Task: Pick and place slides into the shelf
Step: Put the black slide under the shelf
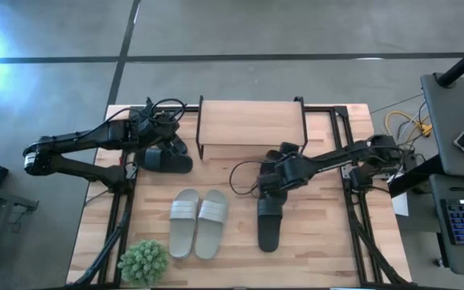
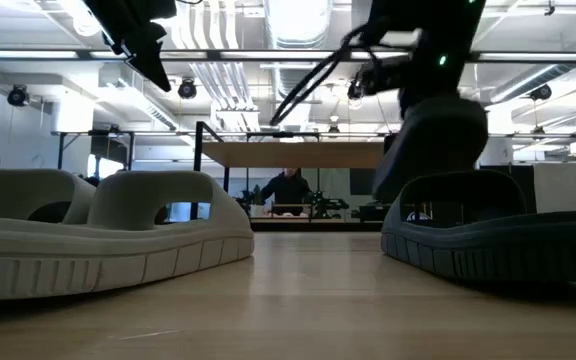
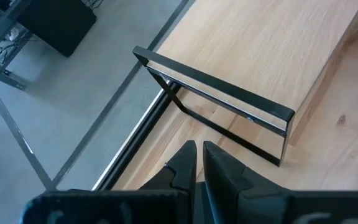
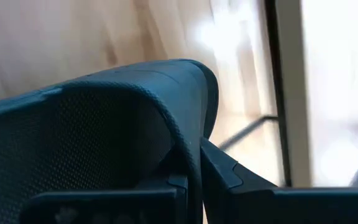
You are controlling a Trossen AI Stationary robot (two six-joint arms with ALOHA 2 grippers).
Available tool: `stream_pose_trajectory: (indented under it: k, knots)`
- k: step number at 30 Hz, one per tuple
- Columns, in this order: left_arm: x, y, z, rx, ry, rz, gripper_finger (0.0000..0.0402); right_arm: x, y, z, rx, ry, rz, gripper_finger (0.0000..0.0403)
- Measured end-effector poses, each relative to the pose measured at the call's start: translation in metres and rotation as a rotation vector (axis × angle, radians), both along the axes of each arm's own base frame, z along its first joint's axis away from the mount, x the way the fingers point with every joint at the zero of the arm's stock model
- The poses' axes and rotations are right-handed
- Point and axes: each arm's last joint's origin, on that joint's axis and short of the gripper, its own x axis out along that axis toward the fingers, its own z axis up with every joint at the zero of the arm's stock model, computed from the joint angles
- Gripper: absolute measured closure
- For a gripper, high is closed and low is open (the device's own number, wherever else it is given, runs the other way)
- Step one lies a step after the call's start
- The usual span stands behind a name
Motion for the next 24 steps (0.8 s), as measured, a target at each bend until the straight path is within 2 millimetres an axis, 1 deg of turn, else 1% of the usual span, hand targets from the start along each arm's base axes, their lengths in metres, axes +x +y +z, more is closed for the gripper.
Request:
stream_pose_trajectory:
  k: [3,5,7,10,15,19,24]
  knots:
    - [0.000,0.000,0.000,0.001,0.001,0.001,0.0387,0.000,-0.008,-0.022,0.021,0.017,-0.028,0.0390]
    - [0.000,0.000,0.000,0.006,0.003,0.006,0.0387,-0.005,-0.013,-0.035,-0.053,0.050,-0.060,0.0390]
    - [0.000,0.000,0.000,0.008,0.004,0.008,0.0387,-0.009,-0.018,-0.043,-0.127,0.055,-0.089,0.0390]
    - [0.000,0.000,0.000,0.009,0.005,0.009,0.0387,-0.015,-0.024,-0.051,-0.159,0.084,-0.106,0.0390]
    - [0.000,0.000,0.000,0.012,0.007,0.010,0.0387,-0.021,-0.035,-0.054,-0.223,0.116,-0.109,0.0390]
    - [0.002,0.001,-0.002,0.015,0.017,0.014,0.0387,-0.021,-0.044,-0.057,-0.224,0.145,-0.040,0.0386]
    - [0.006,0.002,-0.005,0.011,0.033,0.015,0.0387,-0.017,-0.050,-0.062,-0.173,0.139,0.064,0.0350]
